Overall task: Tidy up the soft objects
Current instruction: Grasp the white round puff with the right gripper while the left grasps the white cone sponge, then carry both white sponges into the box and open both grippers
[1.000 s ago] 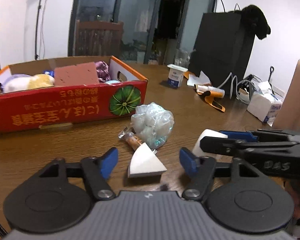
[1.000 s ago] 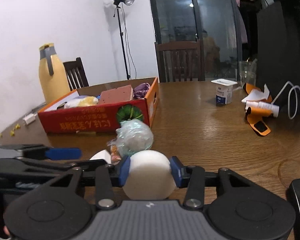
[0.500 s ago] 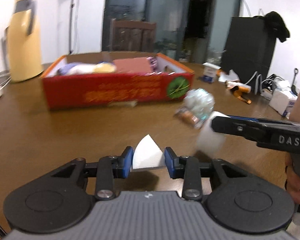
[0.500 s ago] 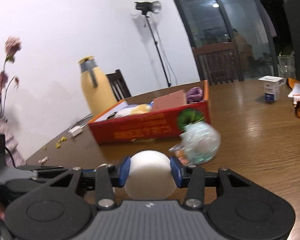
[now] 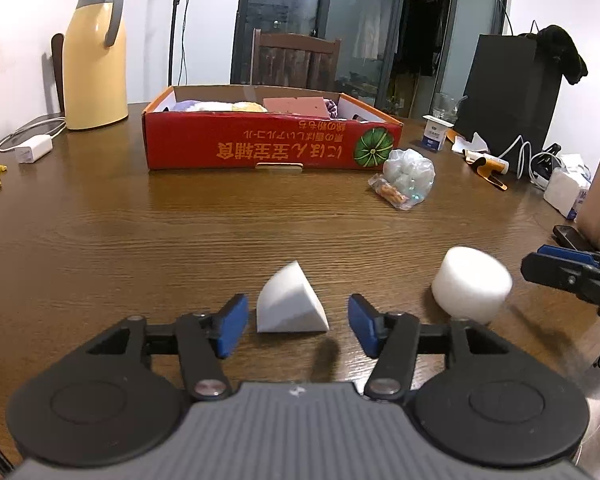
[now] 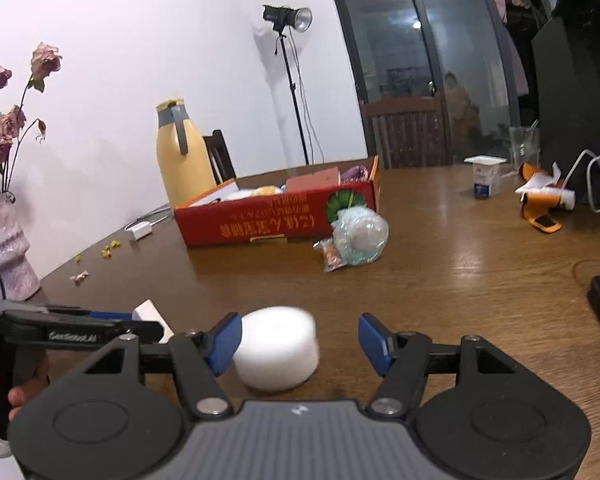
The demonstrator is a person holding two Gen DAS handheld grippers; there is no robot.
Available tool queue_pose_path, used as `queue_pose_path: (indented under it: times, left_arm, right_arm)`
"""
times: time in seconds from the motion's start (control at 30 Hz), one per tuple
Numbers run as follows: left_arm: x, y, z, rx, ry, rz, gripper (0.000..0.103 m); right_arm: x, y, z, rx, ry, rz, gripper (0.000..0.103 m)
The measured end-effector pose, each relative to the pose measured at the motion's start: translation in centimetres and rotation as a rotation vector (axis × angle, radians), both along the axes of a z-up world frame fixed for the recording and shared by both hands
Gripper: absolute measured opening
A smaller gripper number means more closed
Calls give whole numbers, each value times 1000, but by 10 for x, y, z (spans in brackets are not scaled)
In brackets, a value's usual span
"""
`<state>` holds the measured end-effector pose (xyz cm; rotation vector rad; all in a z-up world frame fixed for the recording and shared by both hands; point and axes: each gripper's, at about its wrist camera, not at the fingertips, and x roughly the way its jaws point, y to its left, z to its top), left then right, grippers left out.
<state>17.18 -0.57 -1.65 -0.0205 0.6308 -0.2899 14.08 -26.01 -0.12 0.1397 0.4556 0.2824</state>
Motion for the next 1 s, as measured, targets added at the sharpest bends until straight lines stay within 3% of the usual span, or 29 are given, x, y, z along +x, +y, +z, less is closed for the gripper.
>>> queue_pose_path:
  times: [0.1,0.2,0.3,0.37,0.43,0.63,0.8,0.9,1.0]
  left_arm:
    - [-1,3,-3,-11,-4,-2,61]
    - [2,5,-6,-15,-4,-1,61]
    - [5,6,-8,-24,-1,-12,51]
    - [6,6,-11,-21,-7,-18,44]
    - [7,7,-10,-18,-11,-31,35]
    - [19,14,6,-90,-36,-58,32]
    - [72,35,48,-151,-136,-62,32]
    - [120,46,69,-110,-188,-23,33]
    - [177,55,82,-72,-177,25,33]
  right_arm:
    - [4,8,-1,-26,11,28,66]
    - [13,26,-4,-83,18,50,78]
    - [22,40,-7,-138,25,67,79]
    - [28,45,-9,-156,38,68,76]
    - [34,49,-11,-166,62,76,55]
    - [43,47,-3,-145,71,83,53]
    - [76,48,29,-88,1,119,53]
    - [119,53,50,-55,-31,135,53]
    - [169,61,68,-55,-51,138,54]
